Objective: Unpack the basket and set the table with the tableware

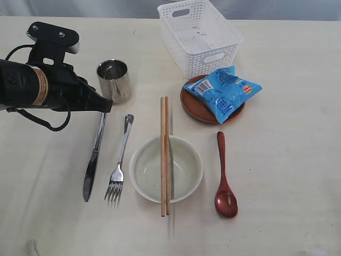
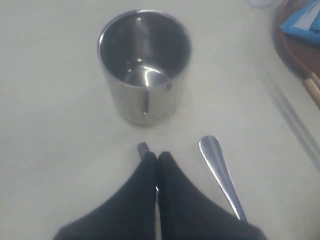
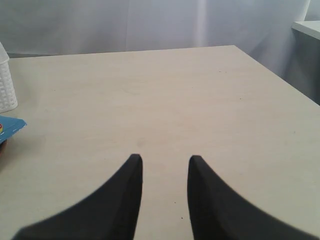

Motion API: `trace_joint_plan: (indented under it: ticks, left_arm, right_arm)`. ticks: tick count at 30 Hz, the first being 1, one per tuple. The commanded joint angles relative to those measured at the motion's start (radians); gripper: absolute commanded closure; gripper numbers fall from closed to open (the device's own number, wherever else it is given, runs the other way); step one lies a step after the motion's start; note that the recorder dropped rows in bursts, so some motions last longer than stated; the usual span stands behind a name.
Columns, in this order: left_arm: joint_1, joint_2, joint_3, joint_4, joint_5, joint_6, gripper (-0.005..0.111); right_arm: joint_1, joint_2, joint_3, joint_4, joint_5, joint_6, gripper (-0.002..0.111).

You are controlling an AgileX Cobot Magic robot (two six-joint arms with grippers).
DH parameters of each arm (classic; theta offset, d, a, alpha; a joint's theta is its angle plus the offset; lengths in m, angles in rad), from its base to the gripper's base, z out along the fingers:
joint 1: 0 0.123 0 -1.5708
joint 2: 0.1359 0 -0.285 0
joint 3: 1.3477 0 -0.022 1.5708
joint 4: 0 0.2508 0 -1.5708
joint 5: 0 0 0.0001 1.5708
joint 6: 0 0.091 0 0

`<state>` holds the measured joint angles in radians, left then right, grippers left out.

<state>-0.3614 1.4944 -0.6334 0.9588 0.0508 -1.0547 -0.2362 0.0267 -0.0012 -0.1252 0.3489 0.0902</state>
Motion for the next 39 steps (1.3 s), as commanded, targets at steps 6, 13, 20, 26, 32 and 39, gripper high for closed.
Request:
trace_joint_plan:
  ticks: [6, 13, 20, 26, 32, 39]
  left_arm:
    - [0.003, -0.005, -0.001, 0.001, 0.004, 0.005, 0.107]
    - [0.003, -0.005, -0.001, 0.249, 0.045, 0.407, 0.107]
    - [0.003, -0.005, -0.001, 0.248, 0.038, 0.470, 0.107]
    - [0.003, -0.082, -0.001, 0.248, 0.036, 0.470, 0.107]
    - [0.056, -0.369, -0.001, 0.086, 0.098, 0.272, 0.107]
    - [0.399, -0.744, 0.096, -0.194, 0.116, 0.052, 0.107]
  right_arm:
    - [-0.006, -0.003, 0.001, -0.010, 0.002, 0.013, 0.078]
    - [-0.006, -0.003, 0.001, -0.010, 0.002, 0.015, 0.078]
    - [-0.006, -0.003, 0.001, -0.010, 0.002, 0.015, 0.078]
    - [-0.006, -0.003, 0.001, -0.010, 0.002, 0.015, 0.078]
    - [-0.006, -0.003, 0.001, -0.010, 0.002, 0.015, 0.078]
    - [-0.006, -0.003, 0.001, -0.010, 0.002, 0.015, 0.078]
